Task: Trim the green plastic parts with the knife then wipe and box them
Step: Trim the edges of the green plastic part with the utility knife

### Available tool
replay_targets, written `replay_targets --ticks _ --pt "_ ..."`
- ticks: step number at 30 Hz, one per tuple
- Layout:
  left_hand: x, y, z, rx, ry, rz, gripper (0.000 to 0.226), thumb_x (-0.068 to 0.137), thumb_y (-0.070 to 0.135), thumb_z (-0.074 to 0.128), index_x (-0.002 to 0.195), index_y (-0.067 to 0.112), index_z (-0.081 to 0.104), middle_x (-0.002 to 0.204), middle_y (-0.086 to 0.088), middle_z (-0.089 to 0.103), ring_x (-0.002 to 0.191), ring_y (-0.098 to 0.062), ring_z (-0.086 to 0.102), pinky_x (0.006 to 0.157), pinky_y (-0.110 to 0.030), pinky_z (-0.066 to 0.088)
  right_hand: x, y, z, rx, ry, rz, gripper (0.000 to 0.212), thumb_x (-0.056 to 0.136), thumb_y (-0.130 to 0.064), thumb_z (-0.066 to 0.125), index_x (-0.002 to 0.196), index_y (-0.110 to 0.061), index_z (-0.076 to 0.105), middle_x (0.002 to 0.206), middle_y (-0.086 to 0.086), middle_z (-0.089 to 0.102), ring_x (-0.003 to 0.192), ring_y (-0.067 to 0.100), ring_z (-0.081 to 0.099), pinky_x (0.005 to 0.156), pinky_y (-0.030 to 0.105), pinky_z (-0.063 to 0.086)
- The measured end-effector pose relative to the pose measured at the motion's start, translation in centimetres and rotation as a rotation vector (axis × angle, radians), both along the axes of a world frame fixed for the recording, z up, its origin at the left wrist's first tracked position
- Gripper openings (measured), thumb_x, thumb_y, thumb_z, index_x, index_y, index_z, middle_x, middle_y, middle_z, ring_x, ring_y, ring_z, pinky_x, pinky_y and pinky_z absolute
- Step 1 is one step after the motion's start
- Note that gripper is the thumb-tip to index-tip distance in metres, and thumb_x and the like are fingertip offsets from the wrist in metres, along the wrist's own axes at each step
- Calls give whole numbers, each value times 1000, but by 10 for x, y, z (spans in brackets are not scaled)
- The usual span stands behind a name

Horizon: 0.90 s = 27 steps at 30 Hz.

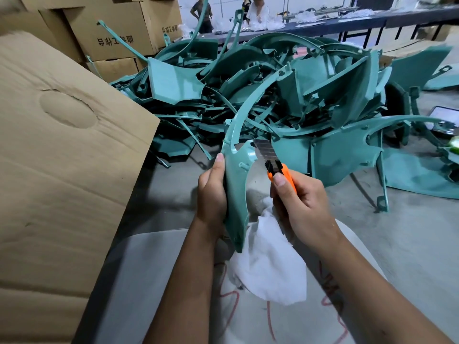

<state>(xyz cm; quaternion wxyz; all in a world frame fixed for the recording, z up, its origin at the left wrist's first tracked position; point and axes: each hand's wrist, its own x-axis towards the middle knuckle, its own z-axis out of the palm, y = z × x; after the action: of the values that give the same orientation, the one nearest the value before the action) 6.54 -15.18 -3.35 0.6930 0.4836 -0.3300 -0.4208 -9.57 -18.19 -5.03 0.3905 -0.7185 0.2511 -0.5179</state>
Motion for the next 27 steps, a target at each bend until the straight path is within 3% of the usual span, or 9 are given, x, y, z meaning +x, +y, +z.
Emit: replay_targets --ticks 5,8,15,18,20,23,24,27 --pt "-4 3 3 -22 4 -34 57 111 38 35 68 20 67 46 10 54 37 -1 51 38 -11 39 3 0 3 -74 41 -65 41 107 -41 48 67 -29 46 58 -7 44 53 8 39 51 31 33" --pt "-4 3 4 -15 3 -35 46 111 38 35 79 15 59 46 9 55 37 -2 52 37 -12 39 3 0 3 -89 41 -77 41 107 -40 48 68 -29 46 59 -2 44 53 5 38 51 30 33" --pt "-4 0 5 65 70 55 59 109 42 39 59 18 56 44 8 50 34 -3 46 35 -14 36 2 0 3 -121 75 -55 41 107 -42 48 68 -29 43 58 -11 40 53 7 35 52 27 30" --pt "1 -1 2 105 68 122 50 108 44 42 67 18 53 45 7 49 36 -6 45 37 -16 35 1 2 2 -120 85 2 44 107 -47 48 68 -27 44 56 -8 40 50 12 37 50 30 31" --pt "2 -1 0 122 71 155 48 108 44 44 69 17 55 48 7 51 39 -8 46 42 -19 37 1 3 2 -123 90 18 44 106 -50 49 68 -28 46 55 -9 40 49 12 37 50 28 30" --pt "1 -3 -1 121 102 164 51 107 44 46 67 17 61 48 7 51 40 -8 47 62 -27 45 2 3 4 -128 70 -10 41 107 -46 50 69 -32 42 57 -11 36 51 9 34 52 25 28" --pt "0 -3 -1 111 94 157 56 107 43 45 61 18 64 47 8 50 39 -7 46 62 -28 45 2 3 4 -128 61 -34 41 107 -43 50 69 -31 41 58 -11 35 51 9 33 51 27 28" --pt "-2 -3 -1 83 48 134 68 108 42 43 47 23 65 43 8 49 36 -4 45 43 -20 37 4 1 4 -114 50 -103 41 107 -41 50 69 -30 40 58 -6 35 52 11 33 50 36 30"
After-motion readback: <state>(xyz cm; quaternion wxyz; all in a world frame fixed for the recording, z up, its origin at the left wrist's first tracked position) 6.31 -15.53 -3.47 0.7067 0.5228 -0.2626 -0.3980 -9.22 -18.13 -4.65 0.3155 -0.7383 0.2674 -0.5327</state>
